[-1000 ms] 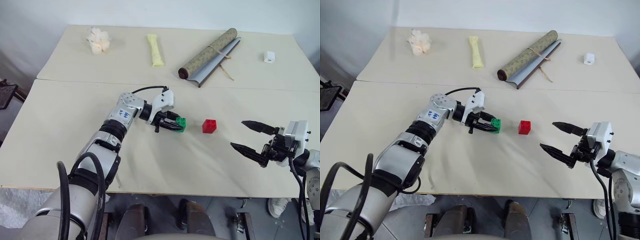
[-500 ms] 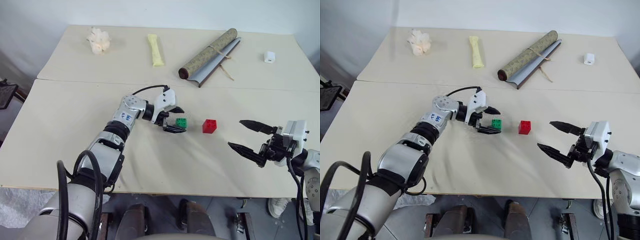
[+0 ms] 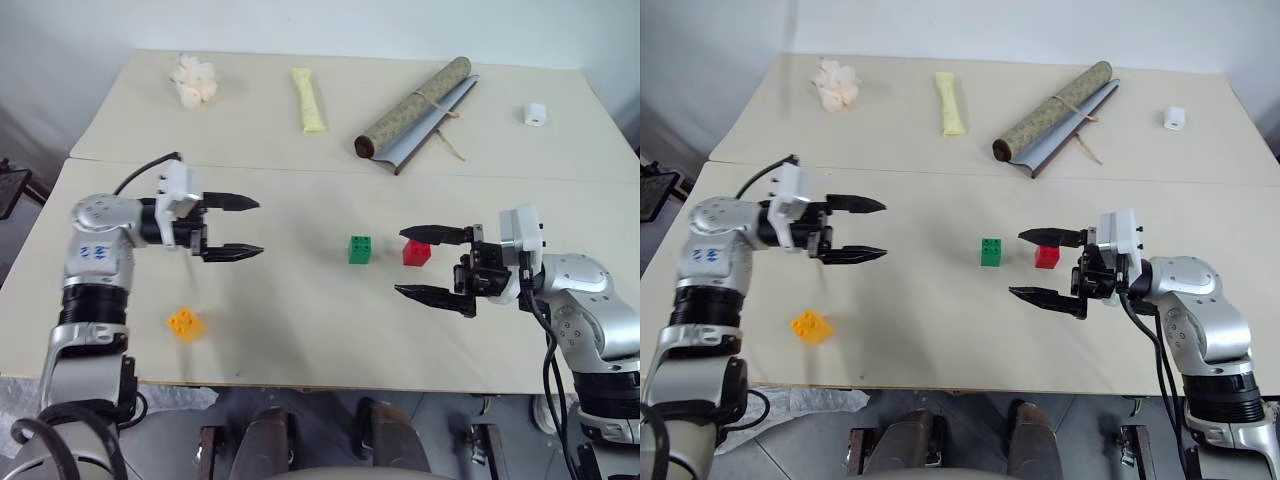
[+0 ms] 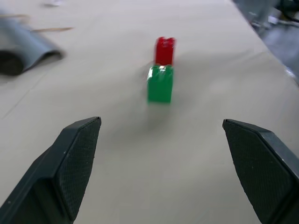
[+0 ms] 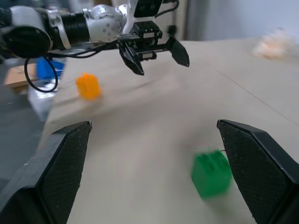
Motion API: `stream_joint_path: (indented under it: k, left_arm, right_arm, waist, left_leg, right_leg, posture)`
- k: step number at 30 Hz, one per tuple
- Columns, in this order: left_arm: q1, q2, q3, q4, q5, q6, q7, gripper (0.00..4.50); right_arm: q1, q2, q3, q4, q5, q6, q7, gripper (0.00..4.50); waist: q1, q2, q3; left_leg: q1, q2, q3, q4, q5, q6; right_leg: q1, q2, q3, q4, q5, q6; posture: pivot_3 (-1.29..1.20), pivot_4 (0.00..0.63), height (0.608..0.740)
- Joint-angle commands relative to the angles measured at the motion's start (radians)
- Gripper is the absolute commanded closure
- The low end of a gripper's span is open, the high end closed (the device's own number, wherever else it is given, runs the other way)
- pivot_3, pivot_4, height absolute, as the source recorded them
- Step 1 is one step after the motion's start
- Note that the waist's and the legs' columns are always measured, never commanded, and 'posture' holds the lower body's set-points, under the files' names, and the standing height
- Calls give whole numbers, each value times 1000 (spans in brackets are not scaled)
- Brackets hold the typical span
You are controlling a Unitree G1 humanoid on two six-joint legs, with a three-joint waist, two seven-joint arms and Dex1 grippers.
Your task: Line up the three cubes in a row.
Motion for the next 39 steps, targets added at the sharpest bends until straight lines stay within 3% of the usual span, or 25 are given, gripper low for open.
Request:
stream_joint_path:
  k: [1,5,11,16,20,27,34,37,39]
  left_arm:
    - [237,82,255,-287,-179,168,104,84]
    - [504,103,456,-468,-258,270,234,84]
    - [943,-17,736,-589,-310,286,315,84]
    - [1143,-100,777,-642,-316,235,326,84]
    - [1316,-216,717,-663,-242,92,286,84]
    - [1216,-220,530,-757,-195,29,399,84]
    - [1108,-153,401,-684,-121,53,486,84]
    - [1085,-130,392,-647,-116,42,494,677]
    - [1075,-113,384,-636,-123,38,483,1299]
  right_arm:
    - [-38,34,62,-30,17,-1,59,0]
    - [-52,68,115,-27,-5,-30,105,0]
    - [-48,99,165,-8,-49,-103,166,0]
    - [-49,108,170,18,-54,-123,191,0]
    - [-48,112,176,64,-71,-162,231,0]
    - [-65,112,148,135,-88,-205,236,0]
    - [-58,97,135,118,-83,-172,201,0]
    - [-42,88,124,99,-80,-154,179,0]
    - [-27,79,112,88,-77,-141,167,0]
  waist:
    - [-13,0,0]
    - [-26,0,0]
    - [-15,0,0]
    - [-5,-1,-1]
    - [-15,-1,-2]
    - [-2,-1,-2]
    - [-20,-1,-2]
    - [-18,-1,-2]
    - [-16,-1,-2]
  left_leg:
    - [0,0,-2,0,0,0]
    - [3,1,-9,-2,-1,-1]
    - [3,2,-10,1,-2,-2]
    - [4,2,-9,2,-4,-2]
    - [4,3,-8,4,-6,-2]
    - [4,5,-9,7,-8,-2]
    - [5,7,-6,7,-9,-3]
    - [5,8,-5,7,-9,-4]
    - [5,8,-5,7,-9,-4]
  right_leg:
    - [0,0,1,0,0,0]
    - [0,0,1,1,0,0]
    - [2,0,1,1,0,0]
    - [3,1,0,1,-1,-2]
    - [3,0,2,1,-1,-2]
    - [3,1,2,5,-2,-4]
    - [2,3,2,6,-3,-5]
    - [1,4,2,6,-3,-6]
    - [1,4,2,6,-3,-6]
  posture:
    - [0,150,740]
    - [0,150,740]
    - [0,150,740]
    - [0,150,740]
    - [0,150,740]
    - [0,150,740]
    - [0,150,740]
    - [0,150,740]
    - [0,150,740]
